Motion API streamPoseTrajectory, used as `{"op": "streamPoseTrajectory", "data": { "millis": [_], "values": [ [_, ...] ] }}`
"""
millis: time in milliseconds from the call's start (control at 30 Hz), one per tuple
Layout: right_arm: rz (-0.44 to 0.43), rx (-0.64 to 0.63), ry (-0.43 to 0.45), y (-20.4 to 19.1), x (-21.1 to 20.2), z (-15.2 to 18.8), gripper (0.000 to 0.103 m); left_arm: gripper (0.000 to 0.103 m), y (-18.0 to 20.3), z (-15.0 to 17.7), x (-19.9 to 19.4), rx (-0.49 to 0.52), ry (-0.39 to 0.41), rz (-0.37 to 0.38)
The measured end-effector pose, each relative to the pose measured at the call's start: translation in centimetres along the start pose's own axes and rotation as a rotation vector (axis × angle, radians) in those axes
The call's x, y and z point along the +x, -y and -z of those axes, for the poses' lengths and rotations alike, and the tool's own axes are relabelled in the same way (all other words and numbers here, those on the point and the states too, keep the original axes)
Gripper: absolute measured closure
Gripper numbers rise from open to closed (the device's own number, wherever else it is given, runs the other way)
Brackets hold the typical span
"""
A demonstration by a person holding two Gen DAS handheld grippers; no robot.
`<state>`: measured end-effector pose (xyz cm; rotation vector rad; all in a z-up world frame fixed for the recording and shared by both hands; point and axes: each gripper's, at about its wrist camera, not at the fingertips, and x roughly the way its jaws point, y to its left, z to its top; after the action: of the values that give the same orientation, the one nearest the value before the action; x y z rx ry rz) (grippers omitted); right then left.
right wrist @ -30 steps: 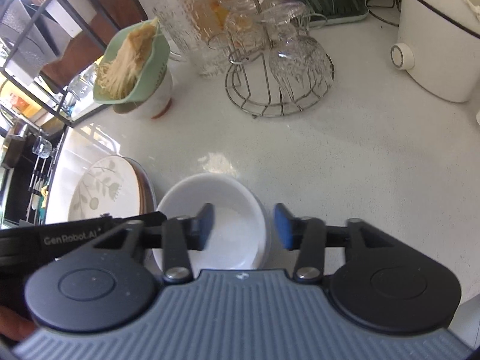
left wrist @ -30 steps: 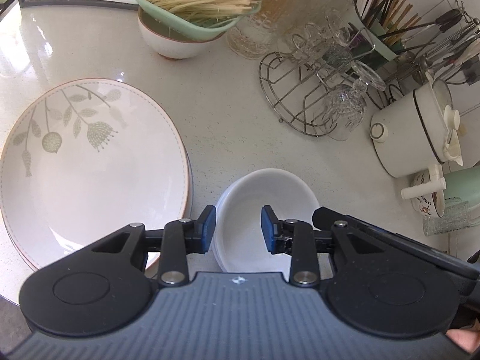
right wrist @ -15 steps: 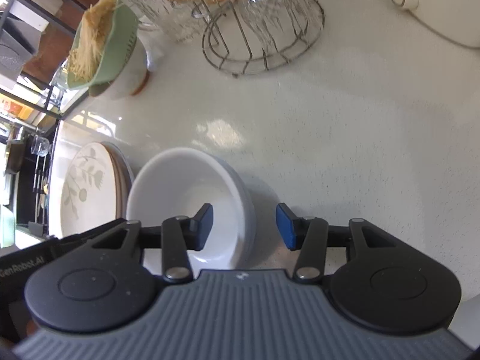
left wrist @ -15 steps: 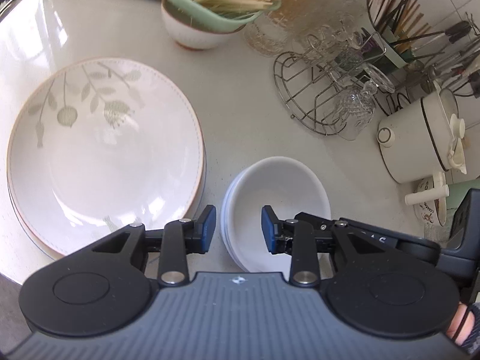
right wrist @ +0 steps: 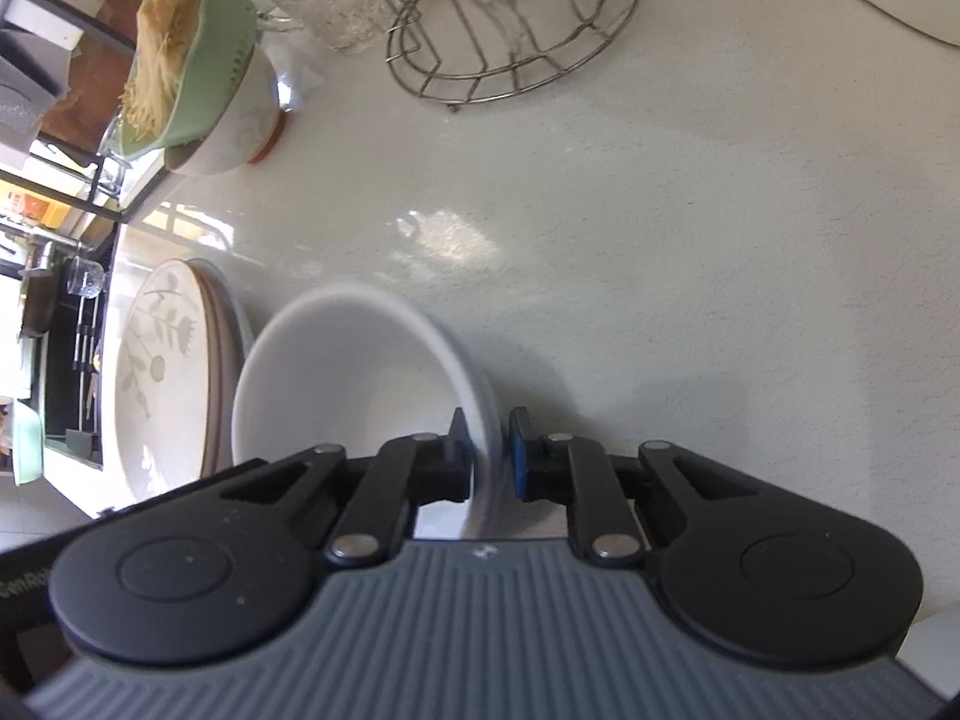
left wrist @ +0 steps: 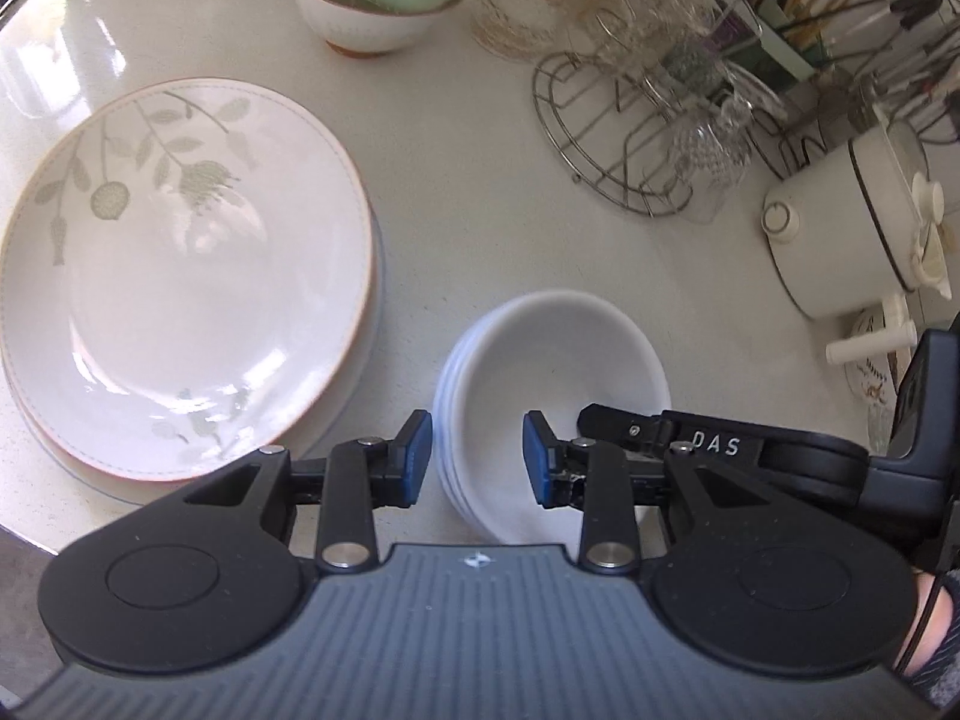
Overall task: Organize plates and bowls
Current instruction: 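Lower the white ceramic bowl into the nested plastic bowls with both grippers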
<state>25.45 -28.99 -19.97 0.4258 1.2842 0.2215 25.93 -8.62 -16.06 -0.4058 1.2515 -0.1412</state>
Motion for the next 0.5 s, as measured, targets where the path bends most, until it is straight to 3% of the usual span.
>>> {"op": "streamPoseTrajectory", "data": {
  "millis": [300, 500],
  "values": [
    [0.047, 0.037, 0.034, 3.0, -1.9, 0.3, 0.090, 0.066, 2.9, -2.1, 3.0, 0.112, -0.048, 0.020],
    [0.060, 0.080, 0.050, 4.8, -2.9, 0.7, 0.090, 0.066, 4.1, -1.8, 5.1, 0.102, -0.100, 0.070]
  ]
}}
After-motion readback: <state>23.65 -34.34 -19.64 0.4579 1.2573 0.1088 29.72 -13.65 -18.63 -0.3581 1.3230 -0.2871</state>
